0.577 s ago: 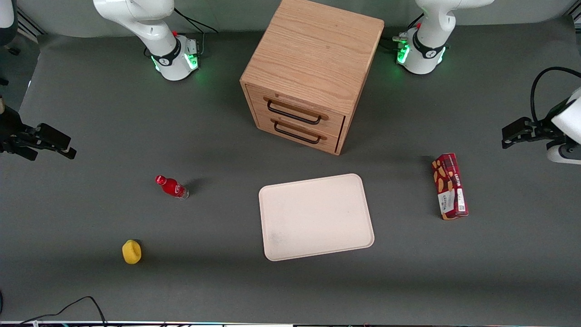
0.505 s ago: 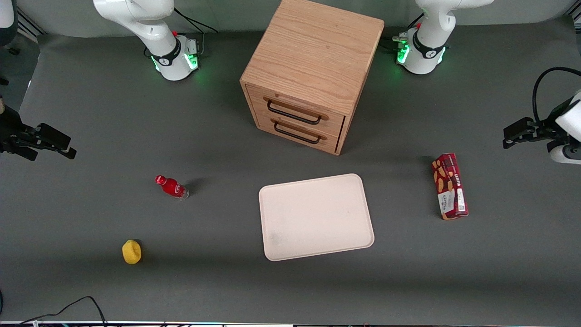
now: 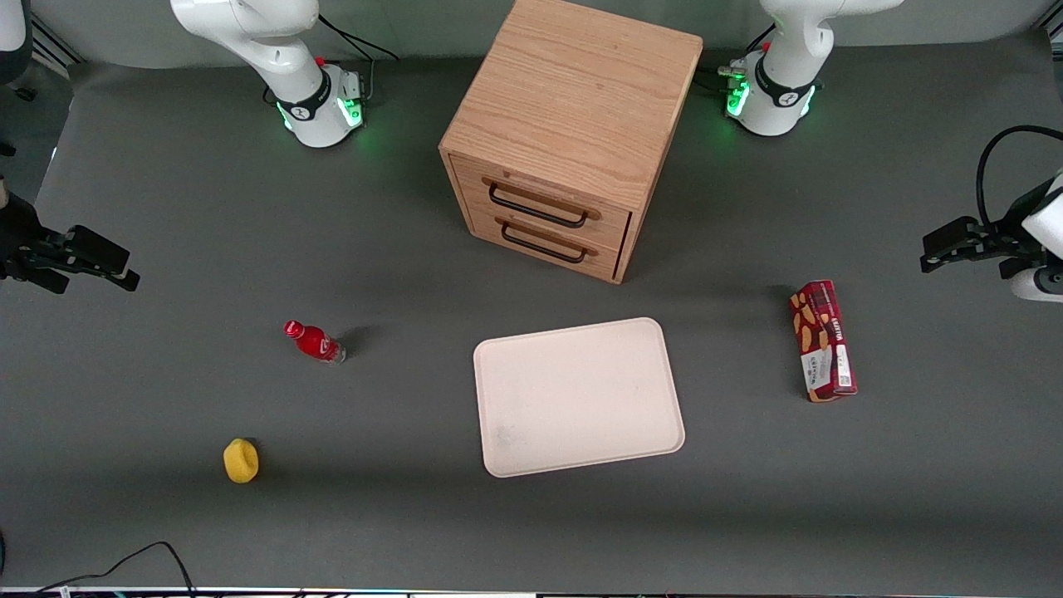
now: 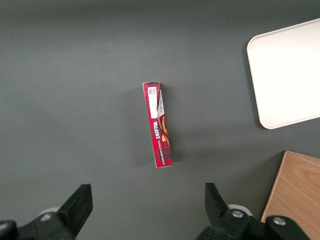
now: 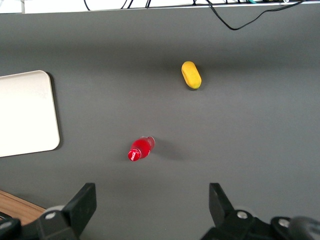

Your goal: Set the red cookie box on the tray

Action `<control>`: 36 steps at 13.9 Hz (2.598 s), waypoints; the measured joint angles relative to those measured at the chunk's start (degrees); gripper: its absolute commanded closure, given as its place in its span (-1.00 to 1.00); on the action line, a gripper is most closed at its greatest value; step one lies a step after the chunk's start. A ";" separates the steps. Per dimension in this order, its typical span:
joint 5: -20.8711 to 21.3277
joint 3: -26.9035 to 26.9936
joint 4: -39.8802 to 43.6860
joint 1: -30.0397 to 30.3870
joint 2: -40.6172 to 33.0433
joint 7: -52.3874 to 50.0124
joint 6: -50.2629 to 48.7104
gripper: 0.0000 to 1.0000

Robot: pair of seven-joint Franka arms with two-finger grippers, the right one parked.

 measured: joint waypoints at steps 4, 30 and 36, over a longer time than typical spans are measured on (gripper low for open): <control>-0.20 -0.08 0.01 -0.09 0.90 -0.04 0.02 -1.00; -2.96 0.36 -19.63 1.95 18.69 -2.84 35.81 -0.90; -2.97 -0.05 -23.37 2.56 18.83 -2.96 38.62 1.00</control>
